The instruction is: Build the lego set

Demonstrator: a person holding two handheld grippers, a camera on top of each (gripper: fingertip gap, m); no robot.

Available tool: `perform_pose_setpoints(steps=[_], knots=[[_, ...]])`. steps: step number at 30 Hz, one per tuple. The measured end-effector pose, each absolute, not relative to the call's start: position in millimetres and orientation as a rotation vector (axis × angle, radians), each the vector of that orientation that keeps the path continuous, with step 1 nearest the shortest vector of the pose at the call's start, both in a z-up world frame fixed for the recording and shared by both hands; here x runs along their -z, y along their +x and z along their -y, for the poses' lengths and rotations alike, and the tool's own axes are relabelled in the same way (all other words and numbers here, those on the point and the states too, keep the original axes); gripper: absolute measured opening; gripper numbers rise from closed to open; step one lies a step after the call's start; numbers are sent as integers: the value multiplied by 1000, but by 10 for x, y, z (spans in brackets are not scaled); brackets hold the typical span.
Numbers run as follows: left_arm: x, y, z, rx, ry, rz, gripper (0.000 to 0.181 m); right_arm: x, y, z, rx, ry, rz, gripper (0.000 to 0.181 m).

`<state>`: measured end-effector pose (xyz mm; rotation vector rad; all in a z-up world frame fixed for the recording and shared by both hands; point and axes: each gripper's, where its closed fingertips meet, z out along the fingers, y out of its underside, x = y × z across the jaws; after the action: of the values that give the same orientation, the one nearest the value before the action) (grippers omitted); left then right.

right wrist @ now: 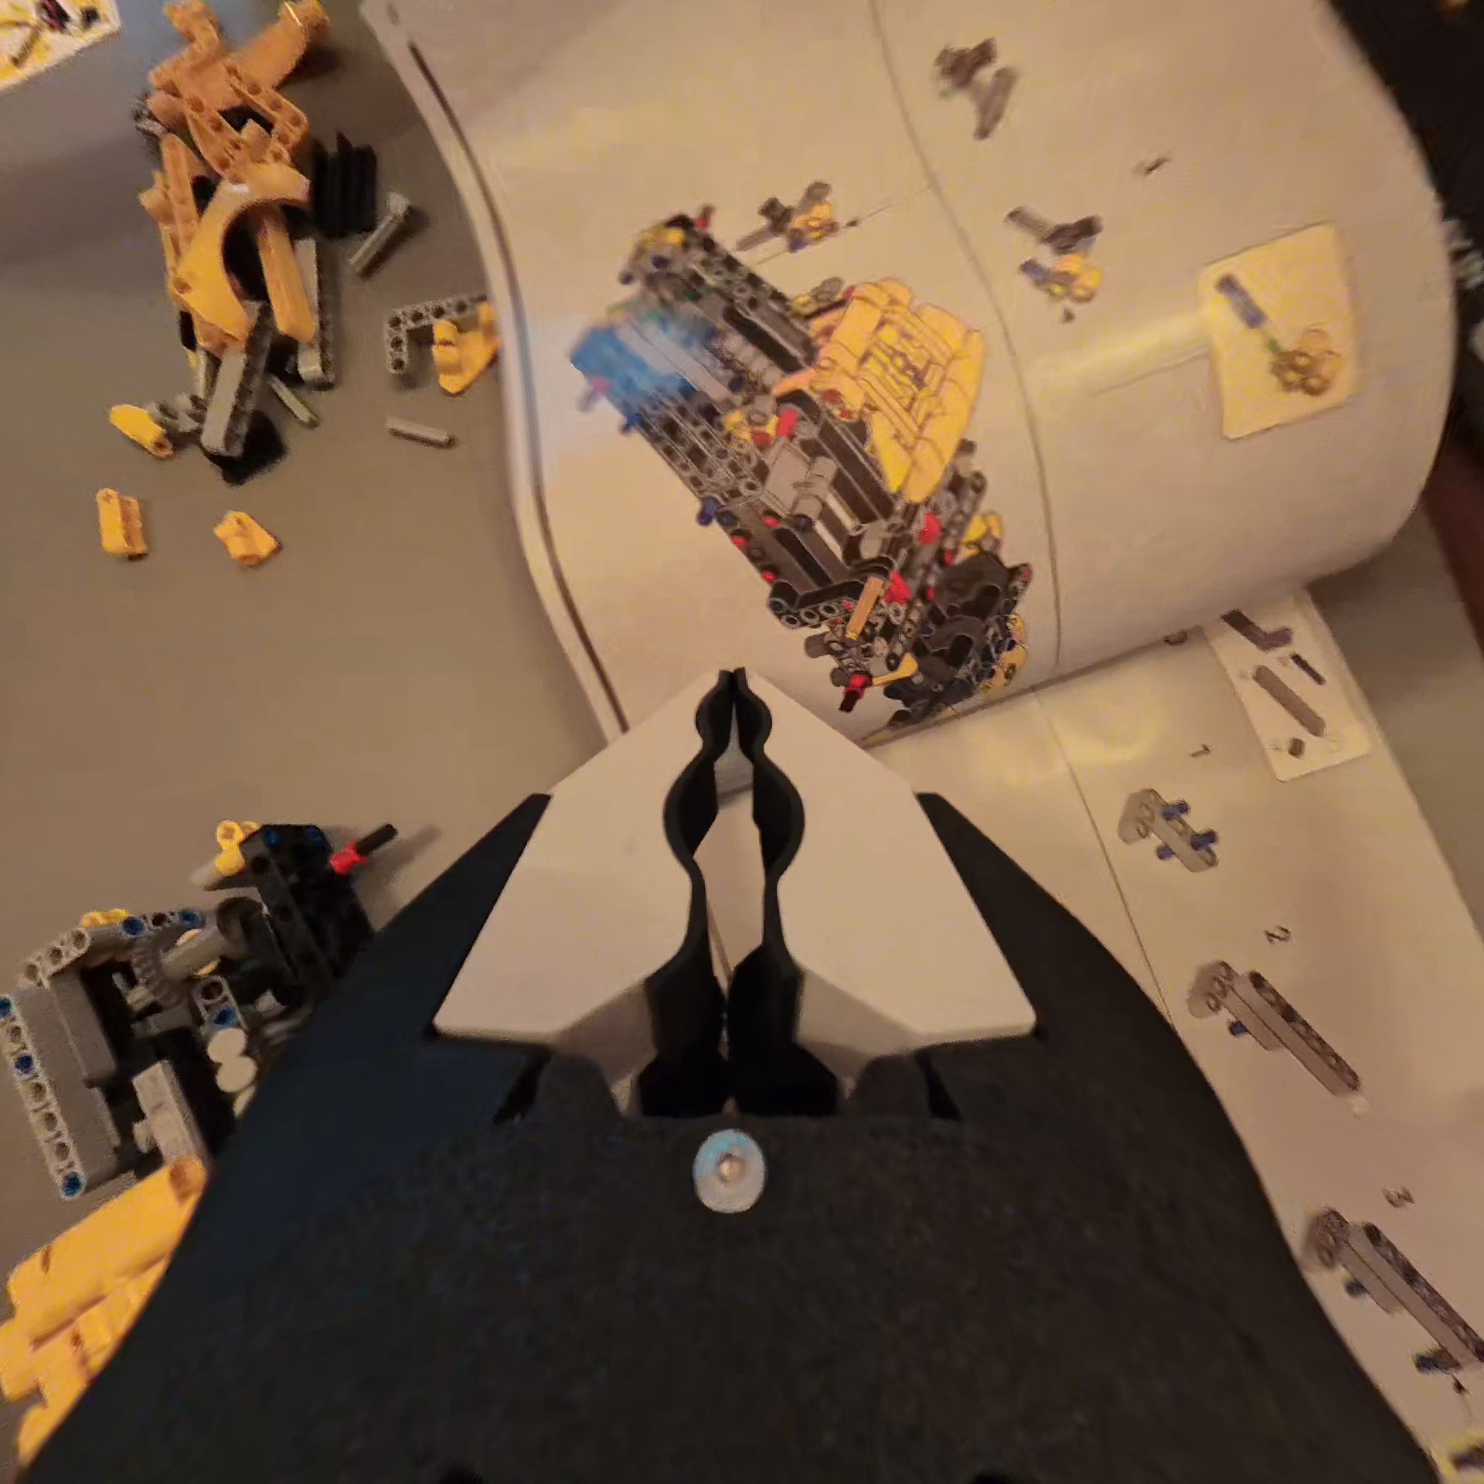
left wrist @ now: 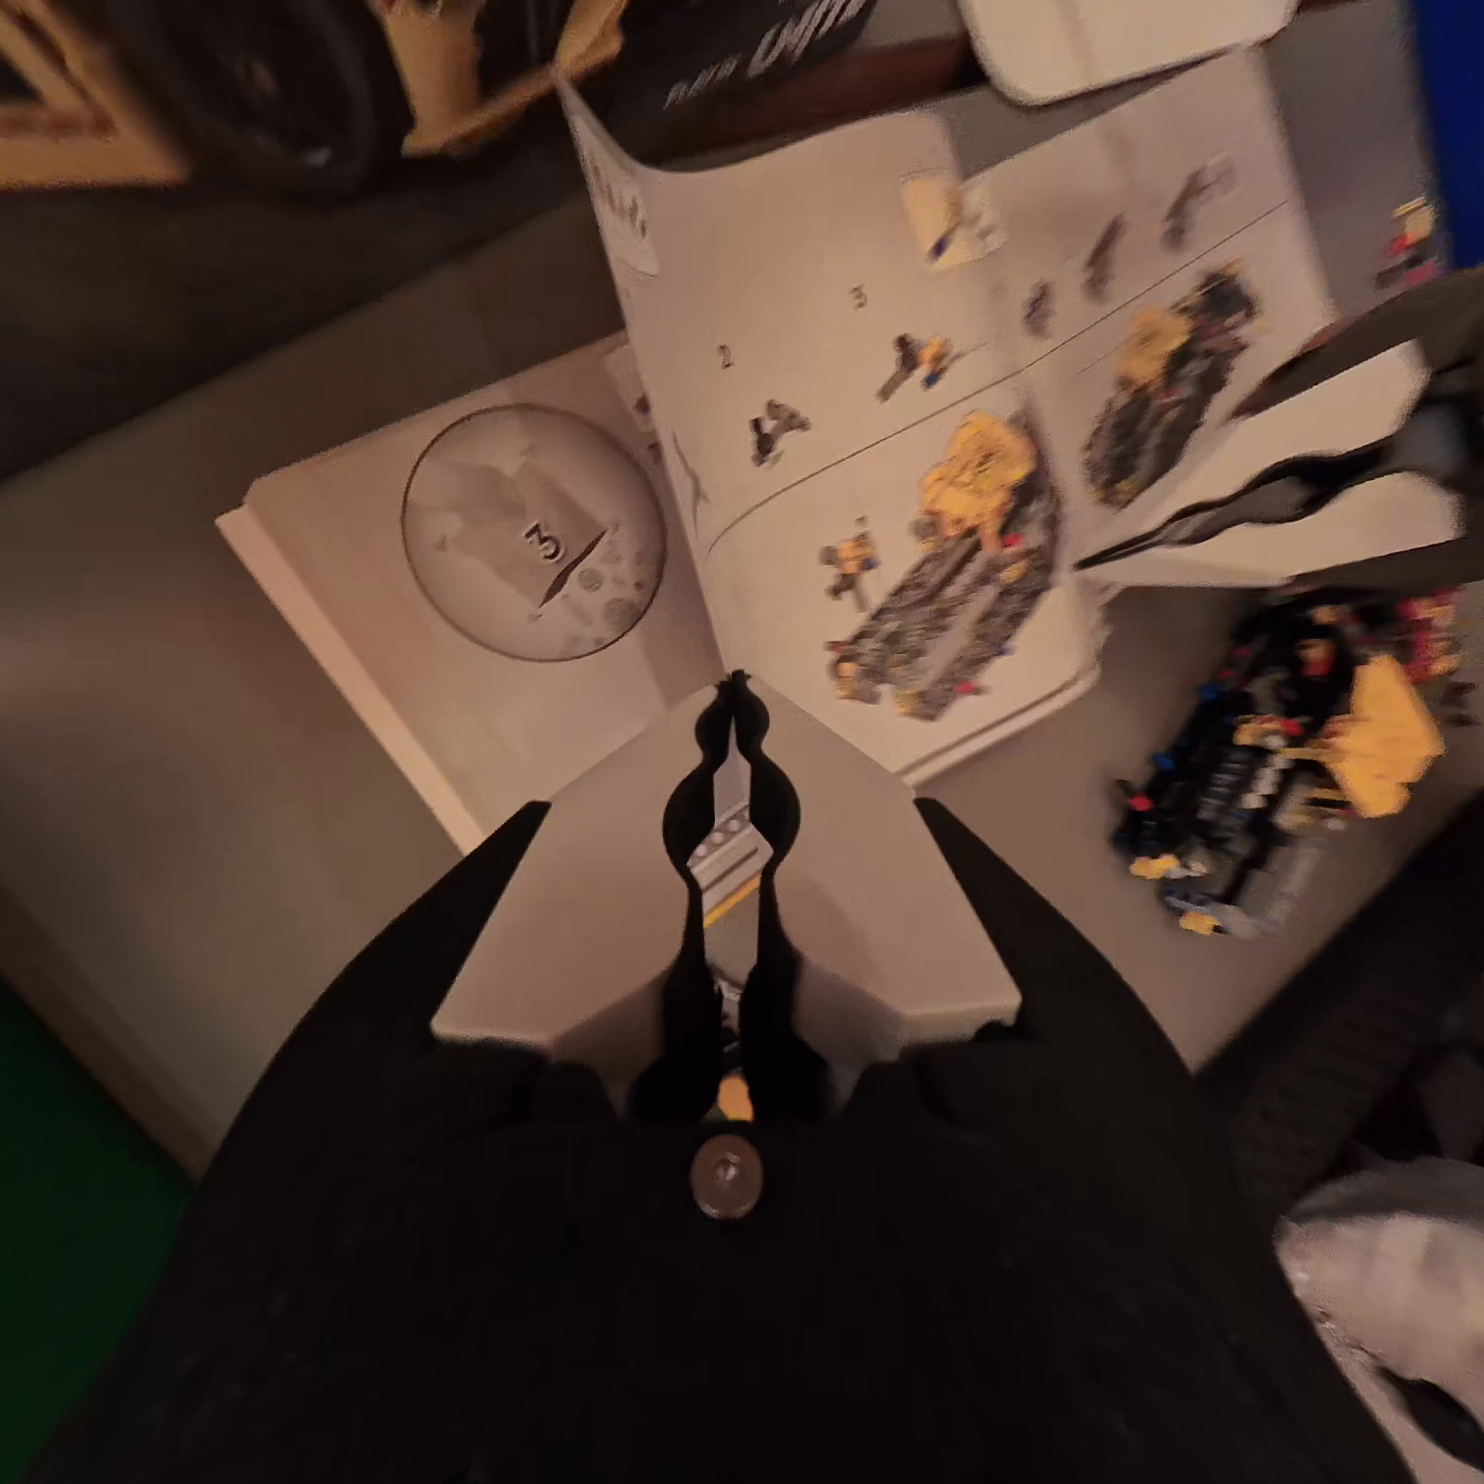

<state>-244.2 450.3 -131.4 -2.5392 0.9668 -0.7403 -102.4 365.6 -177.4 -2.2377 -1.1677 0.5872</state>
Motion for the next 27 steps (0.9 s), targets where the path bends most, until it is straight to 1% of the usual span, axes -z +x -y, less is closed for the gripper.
perform_pose_setpoints(steps=[4, 8, 13, 17, 21, 22, 23, 24, 26, 27], knots=[[974, -2369, -4518, 792, -2483, -970, 0, 1853, -1072, -3714, -536, -2288, 1168, 0], [910, -2465, -4569, 690, -2471, -1011, 0, 1935, -1147, -3711, -504, -2320, 1218, 0], [1258, -2651, -4579, 601, -2547, -1012, 0, 2039, -1190, -3719, -476, -2345, 1245, 0], [1587, -2772, -4577, 630, -2621, -952, 0, 2115, -1196, -3719, -417, -2242, 1327, 0], [1747, -2837, -4620, 649, -2643, -901, 2, 2127, -1190, -3712, -458, -2241, 1295, 0], [1720, -2874, -4689, 588, -2614, -903, 7, 2128, -1189, -3711, -459, -2236, 1293, 0], [1626, -2893, -4781, 525, -2555, -911, 22, 2128, -1190, -3712, -464, -2238, 1285, 0], [1441, -2841, -4865, 513, -2450, -923, 32, 2128, -1190, -3712, -471, -2238, 1279, 0], [939, -2619, -4927, 605, -2194, -875, 31, 2125, -1192, -3713, -496, -2249, 1257, 0], [799, -2493, -4859, 663, -2125, -879, 20, 2122, -1194, -3713, -510, -2254, 1246, 0]])
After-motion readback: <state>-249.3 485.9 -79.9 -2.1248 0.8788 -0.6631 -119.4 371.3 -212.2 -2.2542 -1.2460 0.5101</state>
